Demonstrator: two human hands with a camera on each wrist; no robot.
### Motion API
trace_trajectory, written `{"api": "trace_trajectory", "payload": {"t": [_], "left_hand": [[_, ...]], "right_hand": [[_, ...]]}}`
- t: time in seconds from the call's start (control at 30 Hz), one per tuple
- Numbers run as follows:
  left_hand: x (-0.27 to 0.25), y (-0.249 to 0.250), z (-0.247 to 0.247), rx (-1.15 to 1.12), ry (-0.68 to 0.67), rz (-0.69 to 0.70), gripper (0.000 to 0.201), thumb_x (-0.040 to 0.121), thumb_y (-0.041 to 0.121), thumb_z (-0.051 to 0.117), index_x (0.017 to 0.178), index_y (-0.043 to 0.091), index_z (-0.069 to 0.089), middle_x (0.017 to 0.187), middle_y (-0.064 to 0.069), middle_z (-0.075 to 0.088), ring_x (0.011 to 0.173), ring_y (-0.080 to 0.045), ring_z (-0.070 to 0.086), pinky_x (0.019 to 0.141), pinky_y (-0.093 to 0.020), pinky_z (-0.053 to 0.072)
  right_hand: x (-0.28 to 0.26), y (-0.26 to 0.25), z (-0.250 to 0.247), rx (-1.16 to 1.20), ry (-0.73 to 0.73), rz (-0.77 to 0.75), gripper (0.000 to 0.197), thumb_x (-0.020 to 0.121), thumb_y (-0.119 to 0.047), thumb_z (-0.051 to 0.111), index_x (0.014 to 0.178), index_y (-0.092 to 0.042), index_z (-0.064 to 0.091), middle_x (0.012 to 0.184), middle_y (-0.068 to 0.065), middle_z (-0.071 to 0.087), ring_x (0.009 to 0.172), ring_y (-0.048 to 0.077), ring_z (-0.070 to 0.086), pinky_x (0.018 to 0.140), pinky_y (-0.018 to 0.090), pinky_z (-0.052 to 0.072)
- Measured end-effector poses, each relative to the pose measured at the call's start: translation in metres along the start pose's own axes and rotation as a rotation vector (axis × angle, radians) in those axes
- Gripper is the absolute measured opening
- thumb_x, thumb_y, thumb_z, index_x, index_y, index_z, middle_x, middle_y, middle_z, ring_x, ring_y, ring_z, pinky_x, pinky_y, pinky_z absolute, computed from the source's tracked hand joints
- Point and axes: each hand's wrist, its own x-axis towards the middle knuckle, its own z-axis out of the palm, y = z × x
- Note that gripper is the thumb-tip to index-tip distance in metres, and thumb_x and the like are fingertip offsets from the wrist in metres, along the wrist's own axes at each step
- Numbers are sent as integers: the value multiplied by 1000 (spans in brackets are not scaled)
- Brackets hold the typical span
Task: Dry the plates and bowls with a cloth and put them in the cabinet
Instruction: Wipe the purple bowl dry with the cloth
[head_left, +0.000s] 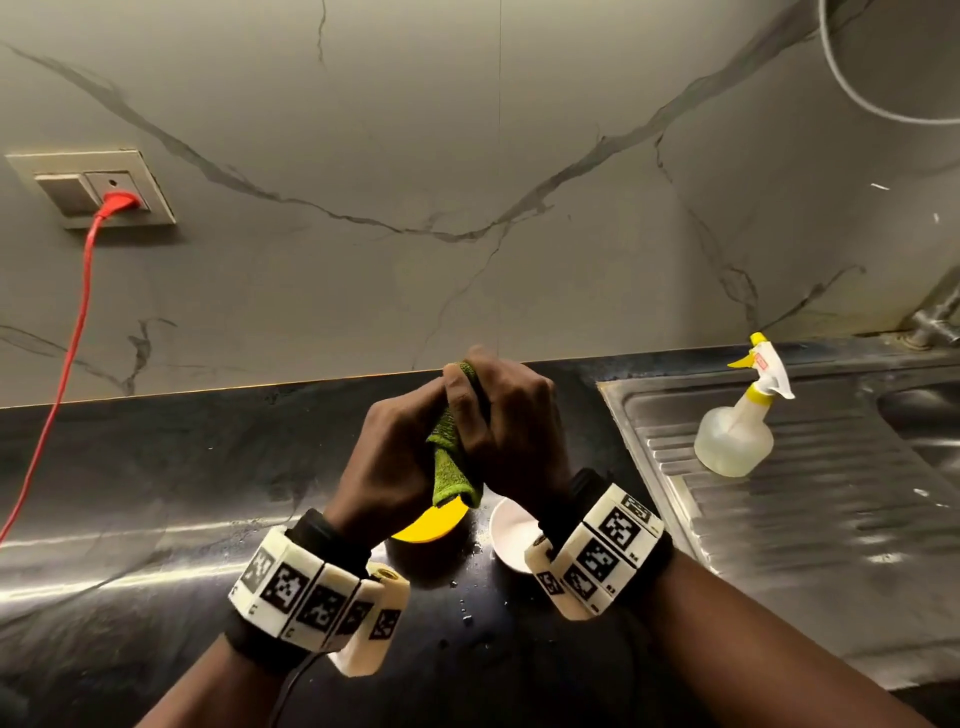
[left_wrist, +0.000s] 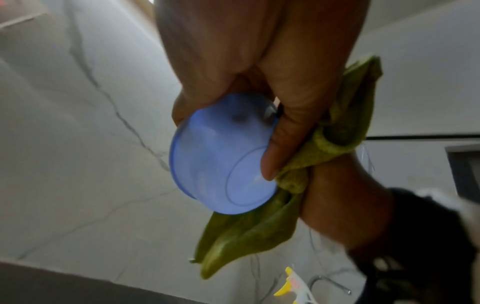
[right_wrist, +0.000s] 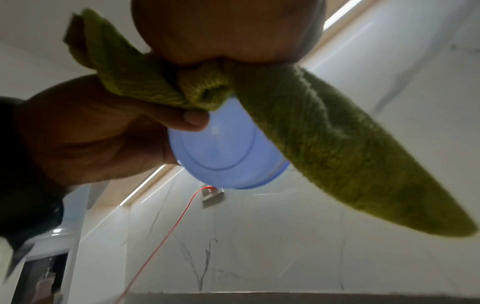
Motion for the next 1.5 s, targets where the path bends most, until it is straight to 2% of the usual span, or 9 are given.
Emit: {"api": "trace_trajectory", "payload": {"t": [0.23, 0.33, 0.5, 0.7, 0.77, 0.9, 1.1, 1.3, 1.5], "left_hand": [[-14, -11, -5, -336, 76, -274, 71, 56, 31, 92, 106, -9, 60, 98, -35, 59, 83, -39, 59, 77, -65, 50], [-13, -9, -5, -225, 72, -290, 60, 55, 45, 87, 99, 12, 61, 91, -14, 62, 83, -12, 51, 74, -41, 53], [-3, 1, -4, 33, -51, 22, 36, 77, 26, 73, 105, 5, 66, 94, -2, 69, 85, -24, 67, 69, -44, 52], [-13, -13, -3, -294, 90, -222, 56, 59, 31, 86, 82, -5, 51, 74, -24, 45, 71, -18, 44, 57, -47, 38], [-14, -15, -7, -334, 55, -299, 59, 56, 29, 89, 94, -2, 56, 87, -27, 53, 78, -23, 53, 66, -53, 46], [-11, -12, -11, -68, -94, -175, 44, 69, 40, 78, 86, 9, 52, 74, 5, 49, 69, -4, 44, 57, -29, 39], [-8, -5, -7, -6, -25, -21, 27, 77, 23, 76, 77, 9, 53, 66, 5, 49, 67, -7, 40, 50, -37, 39], [-15, -3, -9, -279, 94, -222, 63, 59, 32, 88, 98, -7, 58, 92, -31, 58, 83, -42, 60, 74, -65, 48], [-8, 4, -12, 1, -58, -15, 39, 78, 34, 71, 75, 10, 40, 64, 4, 45, 68, -4, 33, 50, -36, 34]], "right_hand": [[-3, 17, -4, 499, 16, 581, 25, 90, -38, 56, 73, -22, 64, 58, -16, 58, 63, 11, 51, 78, 36, 46], [-8, 14, -5, 362, 1, 405, 32, 89, -44, 48, 63, -25, 48, 54, -11, 49, 54, 7, 42, 59, 32, 37], [-8, 0, -1, 1, -103, 65, 35, 97, -41, 40, 69, -20, 46, 58, -9, 43, 53, 18, 45, 50, 32, 35], [-9, 8, -7, 513, -44, 504, 28, 97, -37, 46, 74, -31, 60, 63, -13, 52, 56, 1, 50, 63, 27, 45], [-15, 6, -12, 543, -67, 584, 26, 103, -16, 46, 97, -4, 68, 81, 7, 64, 66, 0, 57, 64, 16, 44], [-17, 7, -5, 315, -40, 406, 31, 97, -32, 44, 68, -26, 54, 60, -3, 51, 56, 11, 42, 61, 39, 41], [-11, -5, -4, 165, -46, 216, 29, 96, -39, 43, 70, -26, 47, 53, -10, 38, 51, 9, 40, 50, 28, 35], [-10, -4, -23, 553, 24, 540, 26, 99, 11, 41, 99, 37, 47, 101, 57, 42, 88, 22, 39, 61, 9, 40], [-2, -9, -10, 143, -106, 209, 40, 94, -42, 43, 67, -14, 51, 55, -7, 43, 52, 16, 43, 52, 36, 39]]}}
